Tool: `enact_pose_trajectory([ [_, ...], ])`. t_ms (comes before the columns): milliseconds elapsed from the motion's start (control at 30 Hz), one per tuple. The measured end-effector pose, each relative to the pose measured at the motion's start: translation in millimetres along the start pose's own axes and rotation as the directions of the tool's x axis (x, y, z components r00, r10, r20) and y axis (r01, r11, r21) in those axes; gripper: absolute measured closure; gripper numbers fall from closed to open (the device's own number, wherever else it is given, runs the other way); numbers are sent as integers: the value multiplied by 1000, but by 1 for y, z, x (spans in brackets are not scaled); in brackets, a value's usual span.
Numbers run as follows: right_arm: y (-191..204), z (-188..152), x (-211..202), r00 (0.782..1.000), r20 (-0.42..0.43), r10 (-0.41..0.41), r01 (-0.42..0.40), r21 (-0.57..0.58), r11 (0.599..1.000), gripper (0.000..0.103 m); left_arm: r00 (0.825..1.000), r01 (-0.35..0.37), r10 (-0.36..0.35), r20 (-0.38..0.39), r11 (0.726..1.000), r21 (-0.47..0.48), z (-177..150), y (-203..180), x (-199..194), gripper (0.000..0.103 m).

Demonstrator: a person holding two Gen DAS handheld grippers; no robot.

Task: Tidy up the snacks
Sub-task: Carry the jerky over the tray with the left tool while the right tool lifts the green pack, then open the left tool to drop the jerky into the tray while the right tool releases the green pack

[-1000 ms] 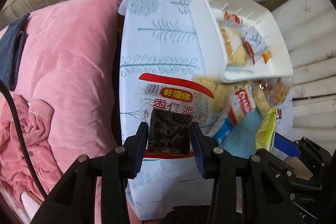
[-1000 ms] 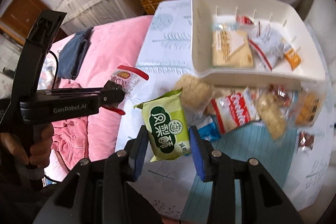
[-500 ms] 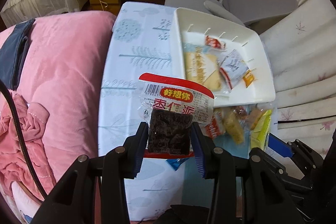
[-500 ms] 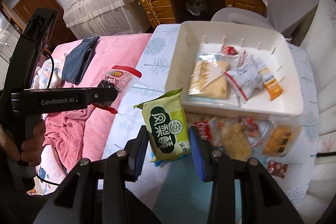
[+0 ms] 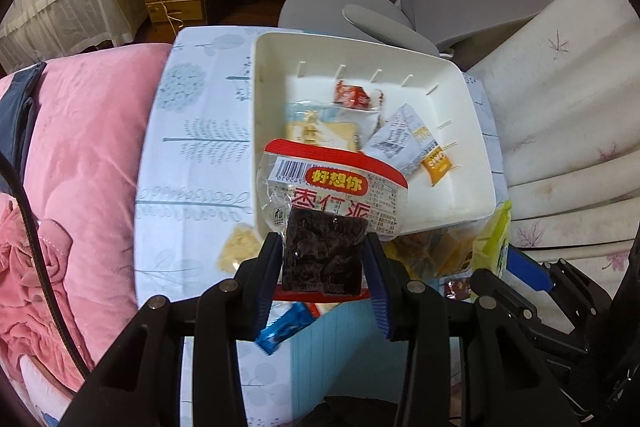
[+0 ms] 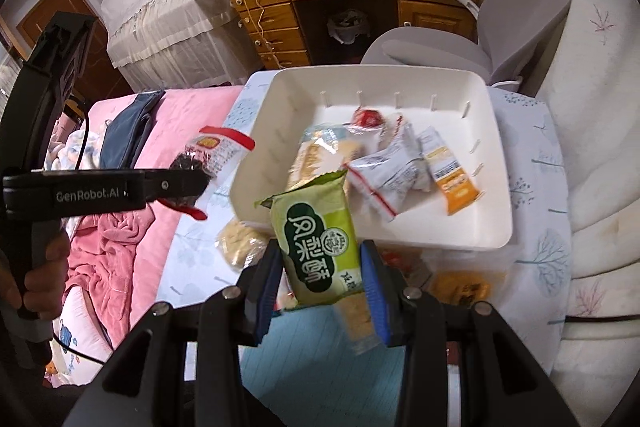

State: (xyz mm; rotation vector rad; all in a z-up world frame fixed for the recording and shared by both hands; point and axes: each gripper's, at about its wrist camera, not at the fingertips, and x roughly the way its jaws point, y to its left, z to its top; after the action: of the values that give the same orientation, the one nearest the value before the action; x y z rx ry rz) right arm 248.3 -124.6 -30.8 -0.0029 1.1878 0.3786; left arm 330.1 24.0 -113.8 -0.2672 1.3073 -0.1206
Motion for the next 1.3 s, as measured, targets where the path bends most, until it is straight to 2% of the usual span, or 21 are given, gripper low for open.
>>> enact_pose_trajectory([
  [400,-38,6,12,999,-11,46,-46,27,999,62,998,-44,45,-33,999,19,7,-40,24,62],
  [567,-47,5,10,998,5,70,-70,47,996,62,998,-64,64,7,998,17,7,-43,16,39],
  [633,-51,6,8,996,19,82,-83,64,994,60,997,-81,80,8,997,18,6,-43,13,35],
  [700,-53,6,8,996,23,82,-84,74,994,54,996,-86,86,5,996,7,5,-40,11,34],
  [867,-49,3,3,996,31,88,-90,78,993,52,995,-95,96,11,995,-10,-3,-31,-1,28],
  [1300,-18,-19,-10,998,27,54,-57,102,993,52,999,-46,45,18,999,15,-37,-9,-26,28],
])
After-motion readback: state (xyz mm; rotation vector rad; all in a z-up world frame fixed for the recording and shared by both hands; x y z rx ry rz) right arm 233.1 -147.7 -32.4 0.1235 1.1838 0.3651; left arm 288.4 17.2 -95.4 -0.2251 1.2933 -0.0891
